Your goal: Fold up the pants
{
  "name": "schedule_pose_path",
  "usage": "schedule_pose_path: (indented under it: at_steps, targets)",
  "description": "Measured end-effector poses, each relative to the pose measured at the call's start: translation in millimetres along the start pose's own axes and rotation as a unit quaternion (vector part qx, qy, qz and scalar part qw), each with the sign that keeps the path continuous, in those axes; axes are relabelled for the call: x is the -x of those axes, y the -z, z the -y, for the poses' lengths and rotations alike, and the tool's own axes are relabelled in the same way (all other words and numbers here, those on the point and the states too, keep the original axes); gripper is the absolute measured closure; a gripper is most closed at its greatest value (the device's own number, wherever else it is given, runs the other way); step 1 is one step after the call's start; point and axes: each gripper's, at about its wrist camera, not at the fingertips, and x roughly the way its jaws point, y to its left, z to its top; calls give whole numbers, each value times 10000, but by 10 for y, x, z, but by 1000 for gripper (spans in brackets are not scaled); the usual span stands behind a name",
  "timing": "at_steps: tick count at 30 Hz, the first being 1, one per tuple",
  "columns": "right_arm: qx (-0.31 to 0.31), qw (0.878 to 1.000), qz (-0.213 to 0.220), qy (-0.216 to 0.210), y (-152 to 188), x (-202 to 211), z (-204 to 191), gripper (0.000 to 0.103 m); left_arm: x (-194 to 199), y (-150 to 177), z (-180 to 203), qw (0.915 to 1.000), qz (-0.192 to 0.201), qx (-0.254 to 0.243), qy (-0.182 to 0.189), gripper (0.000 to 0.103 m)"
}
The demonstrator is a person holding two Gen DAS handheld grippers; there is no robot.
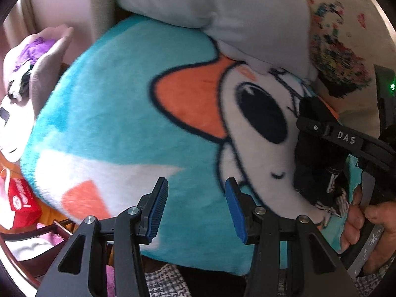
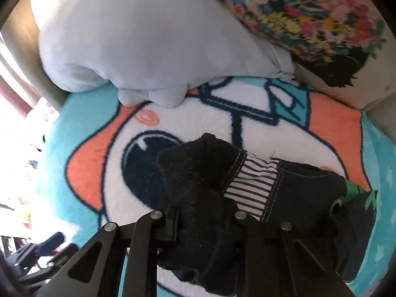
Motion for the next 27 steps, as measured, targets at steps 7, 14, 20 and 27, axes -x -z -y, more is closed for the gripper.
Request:
schedule_pose_path:
  at_steps: [7, 14, 20, 27]
  targets:
    - [-480, 9955, 232, -777, 95, 430, 402, 79, -69, 59, 424, 9984, -121, -381, 407, 56]
    - [-1222, 9805, 253, -1521, 122, 522, 840, 79, -53, 35, 948, 9904, -51, -1047, 899, 54]
    - [-1579, 9658, 93, -2054, 147, 513, 1131, 79, -93, 46, 1481, 9786, 344, -1801, 932, 42]
    - [-1975, 9448, 49, -2615, 191, 549, 1479, 79, -228, 20, 1837, 9780, 35, -1677, 1240, 91]
